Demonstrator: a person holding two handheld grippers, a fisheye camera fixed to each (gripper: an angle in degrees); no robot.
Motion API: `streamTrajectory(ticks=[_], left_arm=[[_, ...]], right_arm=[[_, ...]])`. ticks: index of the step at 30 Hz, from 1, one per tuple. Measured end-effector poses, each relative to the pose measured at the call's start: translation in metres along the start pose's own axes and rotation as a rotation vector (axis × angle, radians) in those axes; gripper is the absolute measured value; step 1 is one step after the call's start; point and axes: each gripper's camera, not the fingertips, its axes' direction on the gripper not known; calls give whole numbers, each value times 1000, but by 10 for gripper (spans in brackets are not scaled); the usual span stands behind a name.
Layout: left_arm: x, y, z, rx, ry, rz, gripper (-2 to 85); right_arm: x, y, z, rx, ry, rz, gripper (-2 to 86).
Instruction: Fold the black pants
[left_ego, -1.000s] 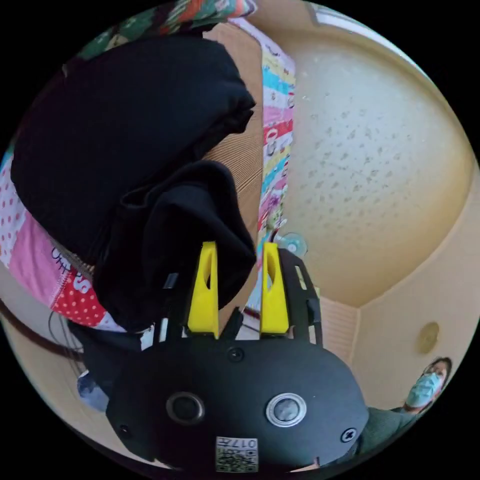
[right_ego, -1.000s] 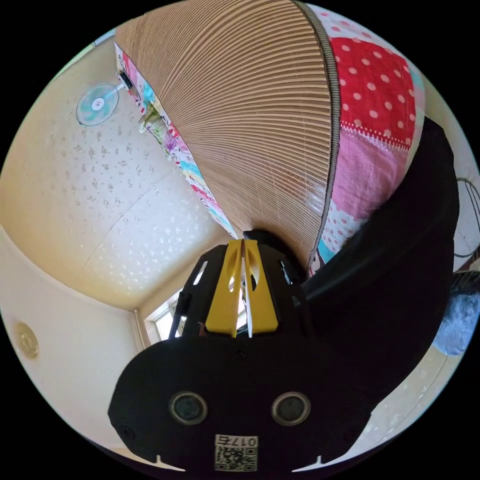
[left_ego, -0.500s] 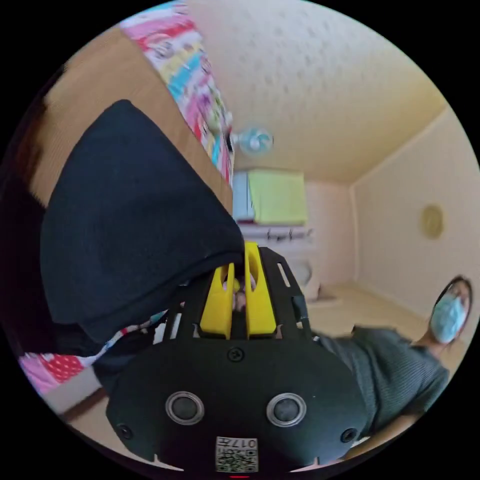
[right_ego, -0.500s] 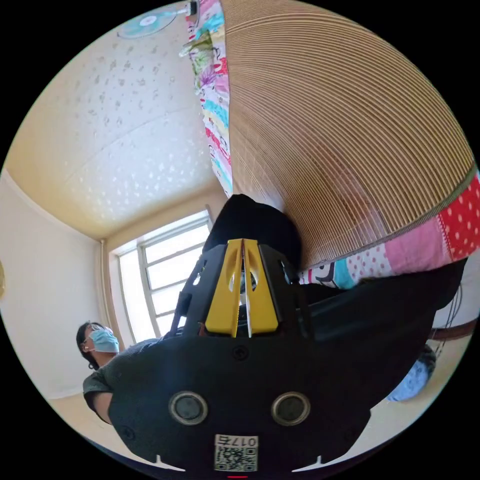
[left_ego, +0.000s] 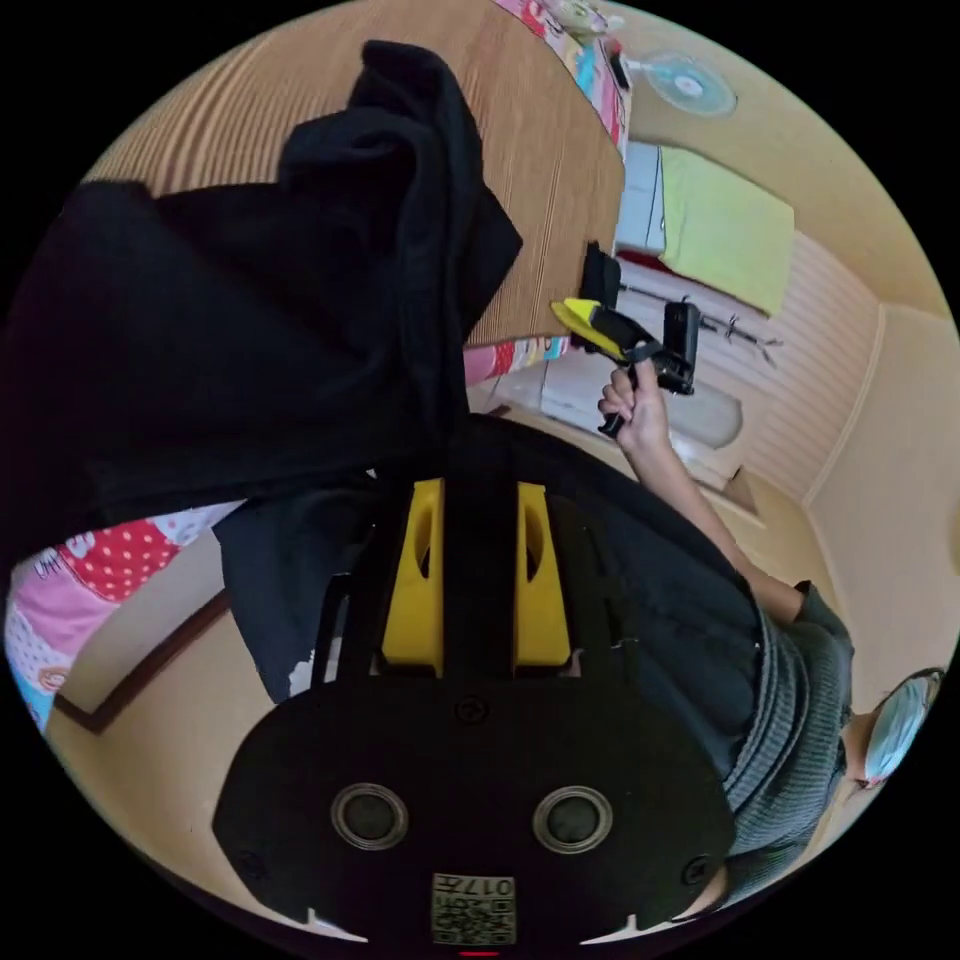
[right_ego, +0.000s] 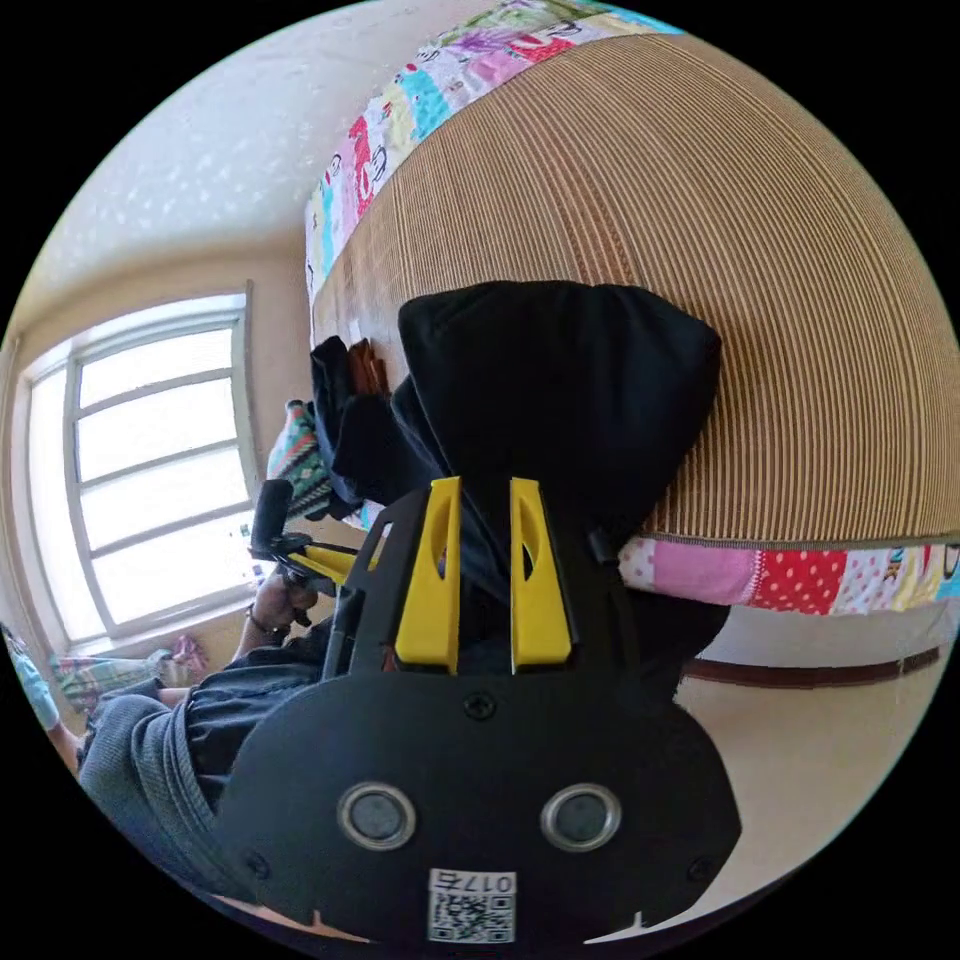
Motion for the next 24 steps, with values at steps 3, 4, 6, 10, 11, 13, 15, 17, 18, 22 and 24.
streamTrajectory(ticks=[3,4,6,10,11,13,15,17,18,22,24], left_arm=[[-25,5,1,108,44,-42,111],[-29,5,2,120,39,-49,113],[-40,-1,10,157,16,-70,124],[-49,-23,25,184,50,-76,143],[-51,-33,29,196,65,-80,147],[-55,-49,36,216,87,-81,156],[-63,-72,43,260,133,-97,176],[-74,-87,47,305,191,-121,191],[-83,-94,49,345,227,-145,199],[-117,-110,58,450,329,-221,208],[-141,-122,70,462,342,-263,214]], right_arm=[[-37,-26,30,-4,118,-56,126],[-44,-33,36,-12,135,-60,134],[-77,-59,62,-40,207,-93,168],[-123,-101,96,-24,342,-137,200],[-134,-116,110,-43,381,-153,203],[-143,-137,135,-107,457,-175,197],[-138,-154,175,-255,606,-163,146],[-131,-152,193,-318,637,-173,113],[-128,-148,191,-303,598,-168,85],[-112,-117,160,-197,359,-150,55],[-91,-86,137,-156,139,-136,49]])
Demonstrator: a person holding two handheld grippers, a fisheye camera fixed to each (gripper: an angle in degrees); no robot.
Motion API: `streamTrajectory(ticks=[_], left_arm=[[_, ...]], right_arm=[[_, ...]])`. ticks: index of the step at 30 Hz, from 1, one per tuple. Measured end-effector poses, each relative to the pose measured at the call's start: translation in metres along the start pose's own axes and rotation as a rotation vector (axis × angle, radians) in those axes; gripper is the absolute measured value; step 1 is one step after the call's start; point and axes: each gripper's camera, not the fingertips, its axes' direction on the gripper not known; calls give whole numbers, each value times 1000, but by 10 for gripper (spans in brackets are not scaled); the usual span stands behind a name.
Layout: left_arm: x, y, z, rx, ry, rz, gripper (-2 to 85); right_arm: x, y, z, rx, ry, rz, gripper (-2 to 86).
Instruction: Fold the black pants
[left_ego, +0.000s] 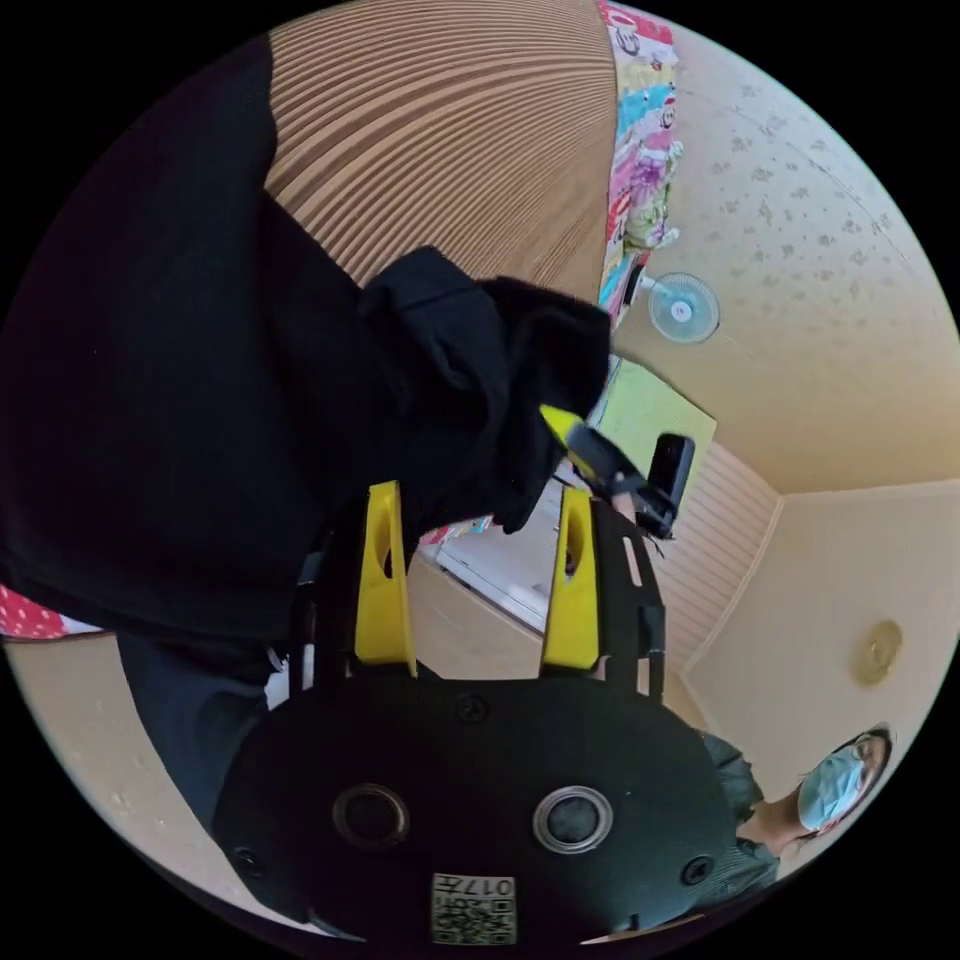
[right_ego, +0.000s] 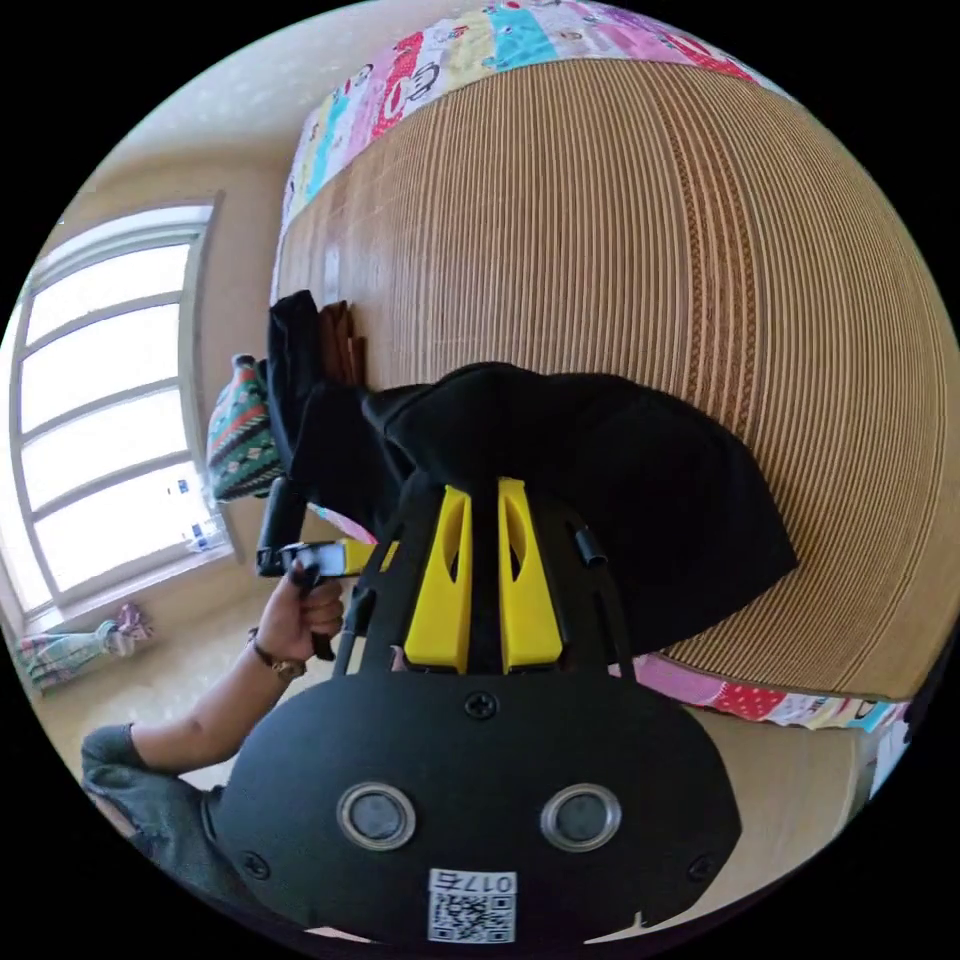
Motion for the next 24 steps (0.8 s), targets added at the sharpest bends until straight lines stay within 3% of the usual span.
streamTrajectory(ticks=[4,8,10,13,19,24], left_arm=[[-20,-16,19,6,-54,24,203],[-22,-17,41,34,-48,164,62],[-12,-9,46,44,-74,253,39],[27,18,52,-1,-137,502,34],[125,98,58,-143,-49,920,24],[230,182,70,-167,-20,1273,22]], right_arm=[[15,65,-22,96,-202,2,45],[22,134,-46,208,-357,13,42],[25,160,-61,270,-370,25,40],[24,196,-91,347,-199,57,38],[14,259,-168,597,104,162,32],[-3,304,-244,948,237,130,28]])
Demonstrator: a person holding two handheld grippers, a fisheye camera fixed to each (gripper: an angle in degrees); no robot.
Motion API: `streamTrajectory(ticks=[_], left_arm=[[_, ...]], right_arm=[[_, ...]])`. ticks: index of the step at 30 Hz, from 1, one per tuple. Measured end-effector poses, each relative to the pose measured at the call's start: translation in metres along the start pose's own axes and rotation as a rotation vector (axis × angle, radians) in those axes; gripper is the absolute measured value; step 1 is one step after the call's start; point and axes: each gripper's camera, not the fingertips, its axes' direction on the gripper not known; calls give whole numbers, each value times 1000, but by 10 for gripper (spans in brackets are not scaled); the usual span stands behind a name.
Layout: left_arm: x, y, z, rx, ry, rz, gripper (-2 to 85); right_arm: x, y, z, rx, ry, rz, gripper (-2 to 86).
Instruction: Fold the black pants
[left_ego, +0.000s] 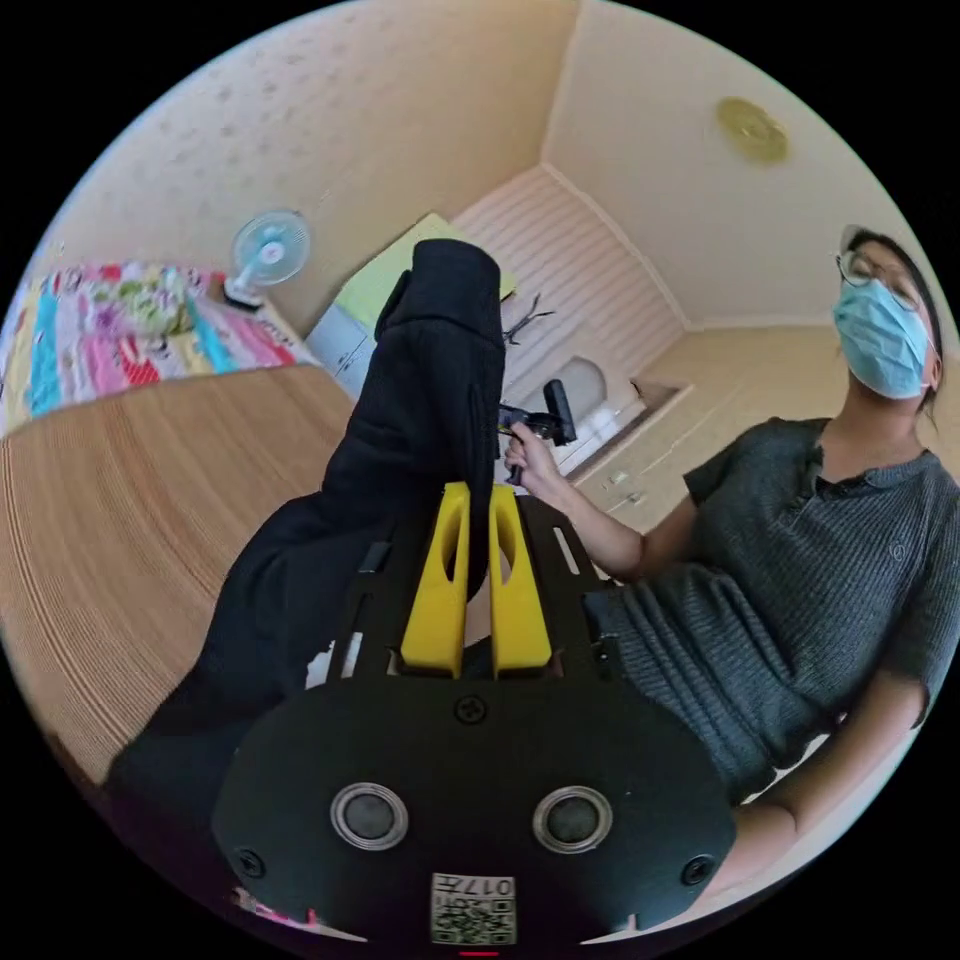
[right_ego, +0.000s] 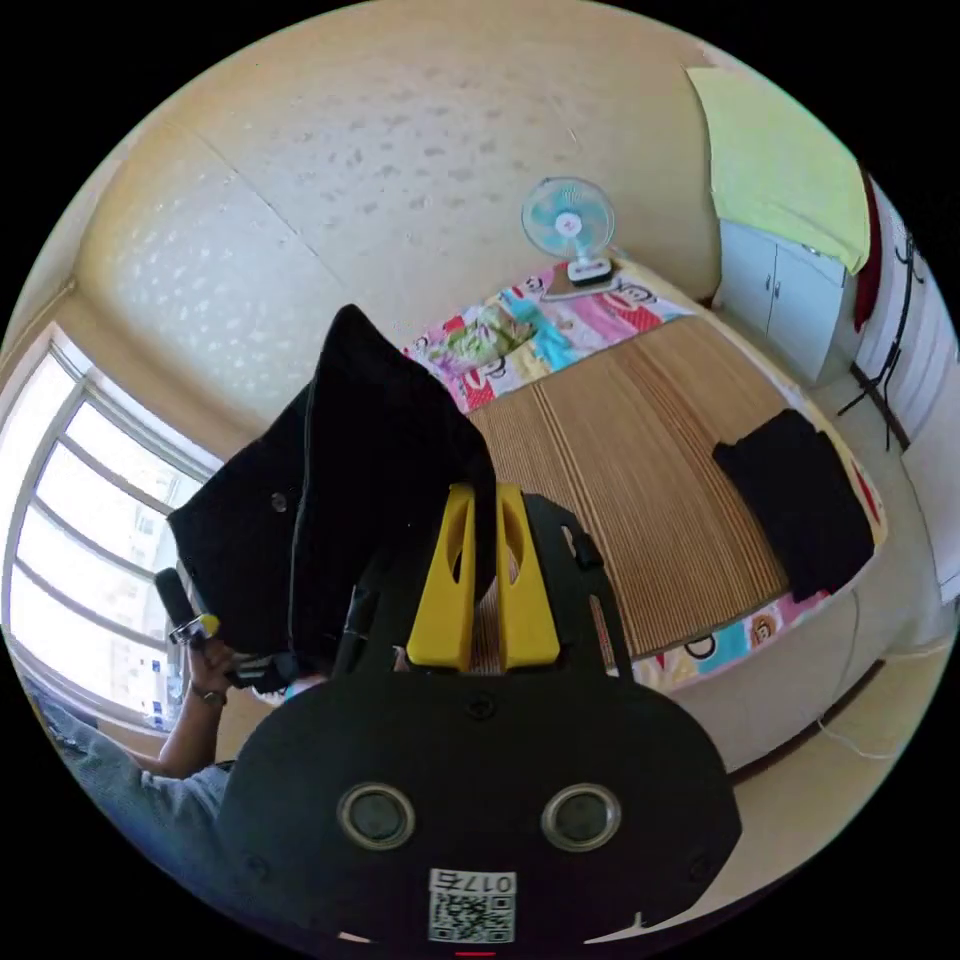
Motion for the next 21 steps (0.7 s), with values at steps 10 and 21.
streamTrajectory(ticks=[10,21], left_arm=[[140,-73,94,10,164,289,25],[185,-32,0,125,-268,133,40]], right_arm=[[-33,-89,-138,665,-113,-119,27],[-254,-178,-25,295,-585,-537,45]])
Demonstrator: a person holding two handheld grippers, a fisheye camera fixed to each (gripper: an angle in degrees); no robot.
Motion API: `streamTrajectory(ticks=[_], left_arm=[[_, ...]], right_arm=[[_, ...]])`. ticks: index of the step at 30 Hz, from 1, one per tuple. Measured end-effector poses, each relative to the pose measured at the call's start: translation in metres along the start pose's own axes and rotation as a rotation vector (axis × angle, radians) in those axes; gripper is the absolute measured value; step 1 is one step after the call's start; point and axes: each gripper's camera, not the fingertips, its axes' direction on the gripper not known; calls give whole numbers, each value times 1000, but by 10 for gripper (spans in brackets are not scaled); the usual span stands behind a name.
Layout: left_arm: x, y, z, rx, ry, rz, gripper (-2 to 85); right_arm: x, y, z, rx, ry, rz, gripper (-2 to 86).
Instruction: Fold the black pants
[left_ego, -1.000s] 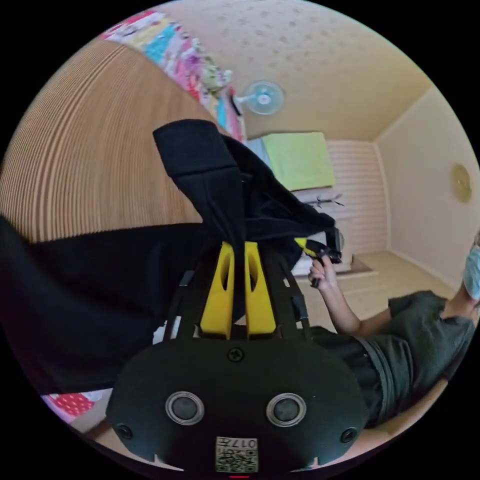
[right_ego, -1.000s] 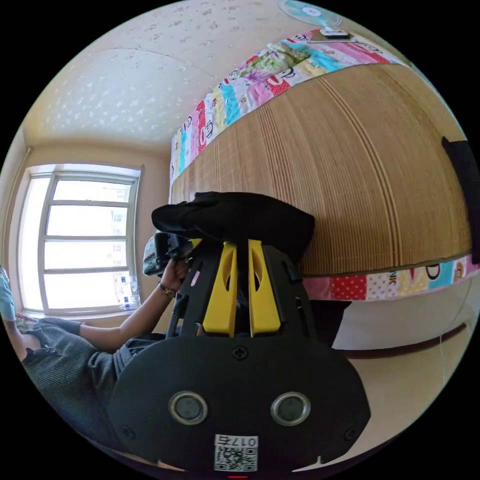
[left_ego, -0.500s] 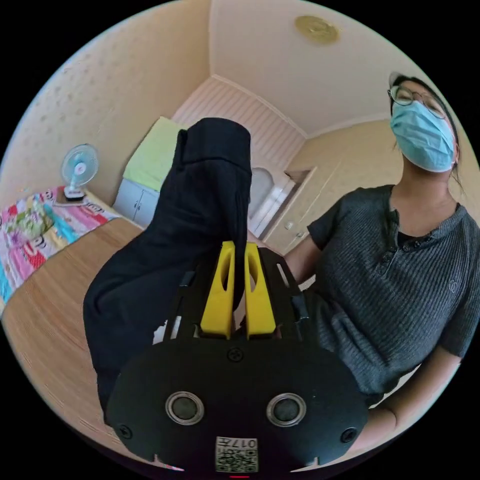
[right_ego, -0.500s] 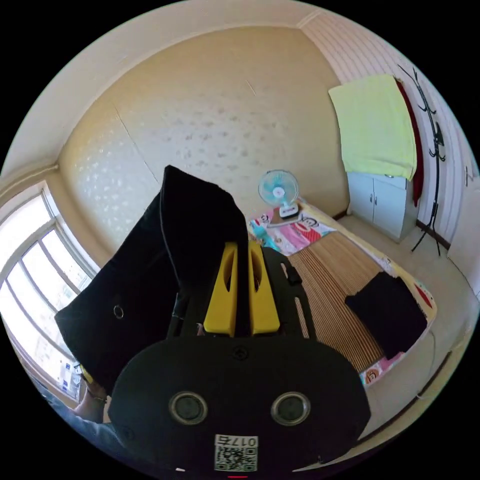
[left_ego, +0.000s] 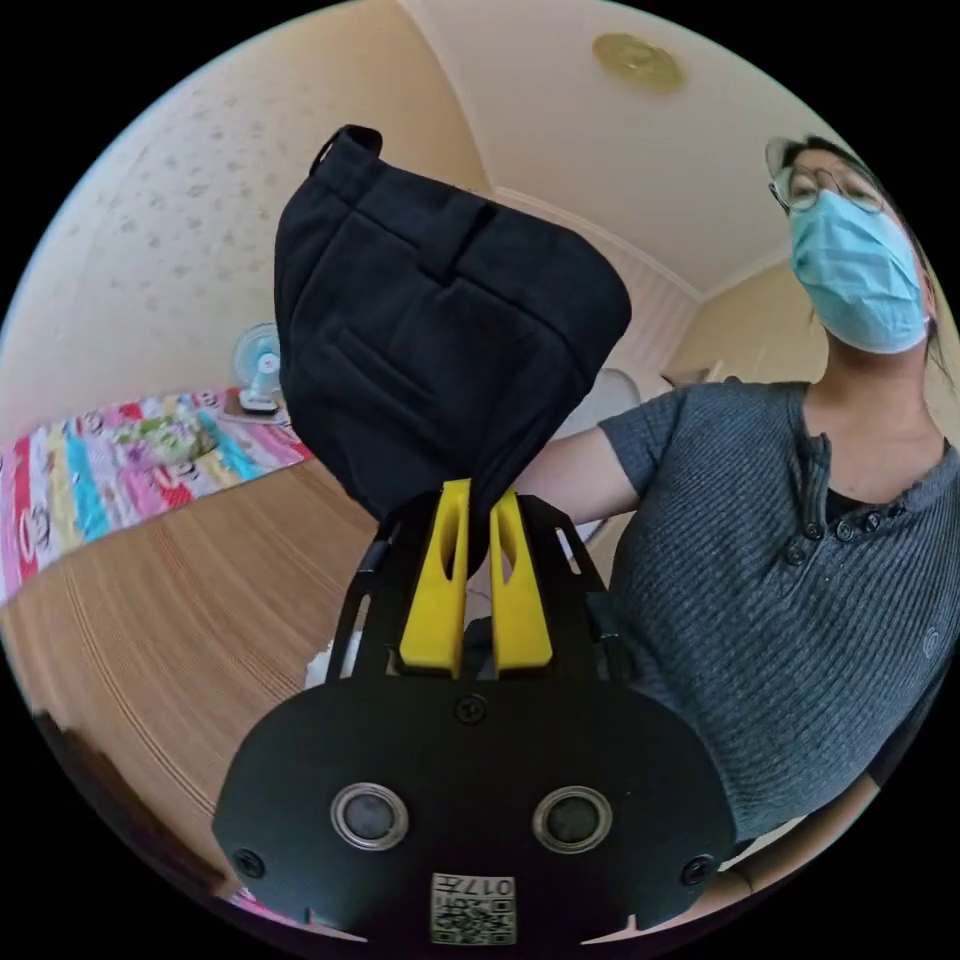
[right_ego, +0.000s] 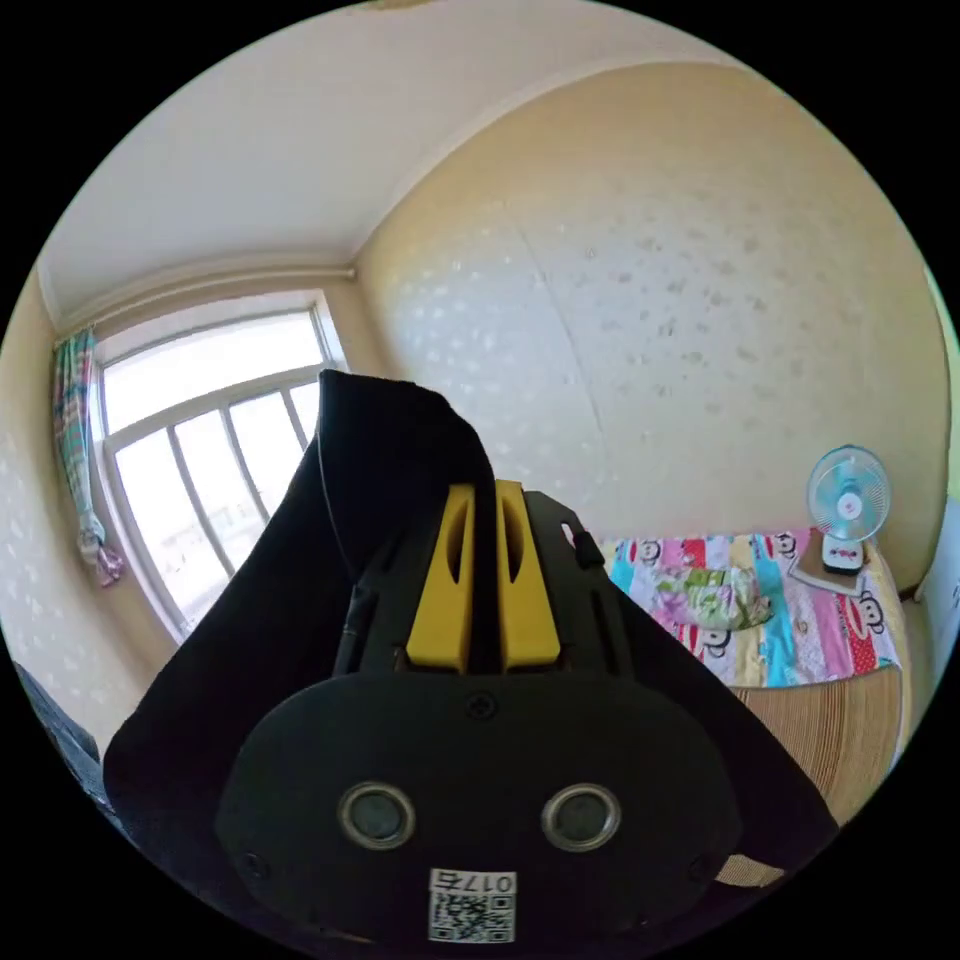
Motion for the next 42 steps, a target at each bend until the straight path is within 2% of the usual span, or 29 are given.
streamTrajectory(ticks=[1,3,4,6,8,13,15,17,20,24,28,30,31,32,33,34,36,39,40,42], left_arm=[[-5,7,-8,1,-23,-45,43],[-35,46,-39,-37,-151,-291,66],[-43,58,-47,-55,-186,-361,74],[-77,112,-74,-158,-319,-643,108],[-97,155,-94,-211,-387,-831,124],[-143,238,-131,-225,-378,-1159,160],[-173,259,-139,-218,-338,-1247,170],[-201,269,-144,-227,-327,-1300,179],[-246,279,-157,-178,-292,-1388,188],[-300,289,-177,-158,-382,-1517,186],[-328,293,-191,-100,-412,-1573,150],[-337,294,-192,4,-324,-1636,104],[-338,293,-192,11,-322,-1645,95],[-338,287,-194,1,-329,-1639,74],[-339,279,-196,-21,-305,-1601,59],[-339,275,-197,-33,-277,-1572,55],[-332,250,-216,-103,-234,-1382,45],[-292,234,-265,-53,-284,-1199,42],[-282,236,-275,-23,-298,-1204,42],[-245,257,-317,103,-438,-1293,45]], right_arm=[[0,2,26,-77,-25,0,49],[1,29,134,-420,-103,54,67],[2,40,156,-491,-121,67,73],[7,89,211,-698,-133,113,86],[15,129,223,-779,-103,137,88],[77,248,190,-1002,-73,306,75],[128,311,141,-1094,-39,515,63],[163,352,87,-1084,-41,703,50],[206,400,-17,-949,-56,1001,32],[225,435,-166,-546,48,1320,15],[214,459,-259,-181,119,1497,7],[198,484,-301,150,94,1610,5],[193,491,-309,245,82,1633,4],[181,507,-323,443,59,1673,4],[169,521,-331,626,45,1708,4],[164,528,-334,707,40,1726,3],[146,552,-342,956,26,1823,3],[139,561,-358,1113,48,1869,4],[141,561,-362,1117,57,1867,5],[157,552,-380,1032,97,1870,7]])
